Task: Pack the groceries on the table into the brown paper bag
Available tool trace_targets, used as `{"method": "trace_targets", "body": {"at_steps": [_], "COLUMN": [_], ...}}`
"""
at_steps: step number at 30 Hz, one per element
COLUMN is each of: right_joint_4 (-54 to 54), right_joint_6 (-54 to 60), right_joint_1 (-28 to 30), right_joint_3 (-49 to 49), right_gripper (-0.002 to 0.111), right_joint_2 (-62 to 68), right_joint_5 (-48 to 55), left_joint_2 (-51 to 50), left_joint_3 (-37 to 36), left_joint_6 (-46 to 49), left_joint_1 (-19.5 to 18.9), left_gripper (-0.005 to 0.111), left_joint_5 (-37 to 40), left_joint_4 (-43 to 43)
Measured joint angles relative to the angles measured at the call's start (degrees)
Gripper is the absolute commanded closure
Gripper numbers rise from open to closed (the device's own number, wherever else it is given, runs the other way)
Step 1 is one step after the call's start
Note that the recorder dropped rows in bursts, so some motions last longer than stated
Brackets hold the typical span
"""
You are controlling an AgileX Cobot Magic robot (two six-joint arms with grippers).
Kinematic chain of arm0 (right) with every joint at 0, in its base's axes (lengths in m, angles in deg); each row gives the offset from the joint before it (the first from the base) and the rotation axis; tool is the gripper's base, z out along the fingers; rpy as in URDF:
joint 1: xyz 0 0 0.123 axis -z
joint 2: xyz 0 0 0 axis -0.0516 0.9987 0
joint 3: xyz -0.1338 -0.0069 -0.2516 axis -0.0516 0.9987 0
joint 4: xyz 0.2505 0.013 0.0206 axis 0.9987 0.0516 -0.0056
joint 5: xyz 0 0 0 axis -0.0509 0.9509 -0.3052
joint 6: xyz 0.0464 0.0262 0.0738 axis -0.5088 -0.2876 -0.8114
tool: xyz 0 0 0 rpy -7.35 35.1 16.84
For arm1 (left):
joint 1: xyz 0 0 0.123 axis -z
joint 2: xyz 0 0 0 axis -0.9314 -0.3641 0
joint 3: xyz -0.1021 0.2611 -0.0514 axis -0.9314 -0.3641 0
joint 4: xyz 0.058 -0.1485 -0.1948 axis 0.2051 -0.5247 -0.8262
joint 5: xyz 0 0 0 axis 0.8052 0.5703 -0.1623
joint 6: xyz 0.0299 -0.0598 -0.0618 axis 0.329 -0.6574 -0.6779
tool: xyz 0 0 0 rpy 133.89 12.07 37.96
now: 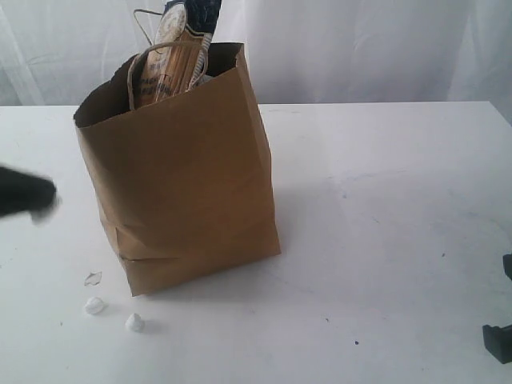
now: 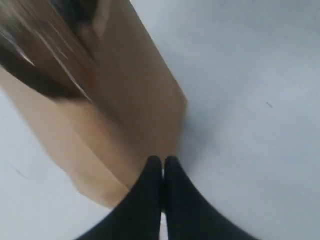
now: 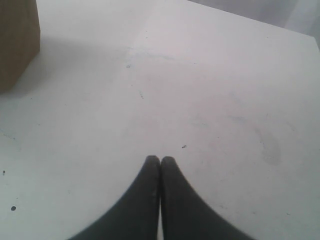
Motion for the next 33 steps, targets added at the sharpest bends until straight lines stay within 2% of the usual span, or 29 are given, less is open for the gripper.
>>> {"method": "trace_targets", "body": {"at_steps": [2,4,6,7,12,14,19,23,28,31,33], "right_joint_4": [0.0,0.0,0.0,0.0,0.0,0.0,0.0,0.0,0.0,0.0,0.0], "right_joint_6": [0.0,0.0,0.0,0.0,0.0,0.0,0.0,0.0,0.0,0.0,0.0], "right_joint_1": [-0.2,-0.9,-1.0,-1.1,-1.1,-1.1,-1.1,-1.1,-1.1,-1.1,-1.1], "right_joint_3": [0.0,0.0,0.0,0.0,0.0,0.0,0.0,0.0,0.0,0.0,0.0], "right_gripper": [0.108,0.108,0.108,0.108,0.108,0.108,0.108,0.108,0.108,0.108,0.108], "right_joint_2": [0.0,0.0,0.0,0.0,0.0,0.0,0.0,0.0,0.0,0.0,0.0], "right_joint_5": [0.0,0.0,0.0,0.0,0.0,0.0,0.0,0.0,0.0,0.0,0.0], "left_joint_2": [1.3,1.2,-2.0,-4.2,-21.9,-27.1,-34.1,-34.7,-34.7,-34.7,-34.7], "left_joint_3": [2.8,6.1,8.5,9.7,18.8,21.4,24.7,24.7,24.7,24.7,24.7], "left_joint_6": [0.7,1.1,1.2,1.6,12.2,14.2,15.1,15.1,15.3,15.3,15.3], "left_joint_1": [0.0,0.0,-0.1,-0.1,-0.1,-0.1,-0.1,-0.1,-0.1,-0.1,-0.1], "left_gripper": [0.107,0.107,0.107,0.107,0.107,0.107,0.107,0.09,0.053,0.042,0.041], "left_joint_5": [-6.6,-22.4,-31.3,-31.4,-13.4,-10.6,-2.2,1.0,3.1,3.5,3.5], "left_joint_4": [-1.9,-11.8,-25.5,-27.8,-35.3,-39.0,-40.6,-39.9,-36.7,-35.1,-34.5]}}
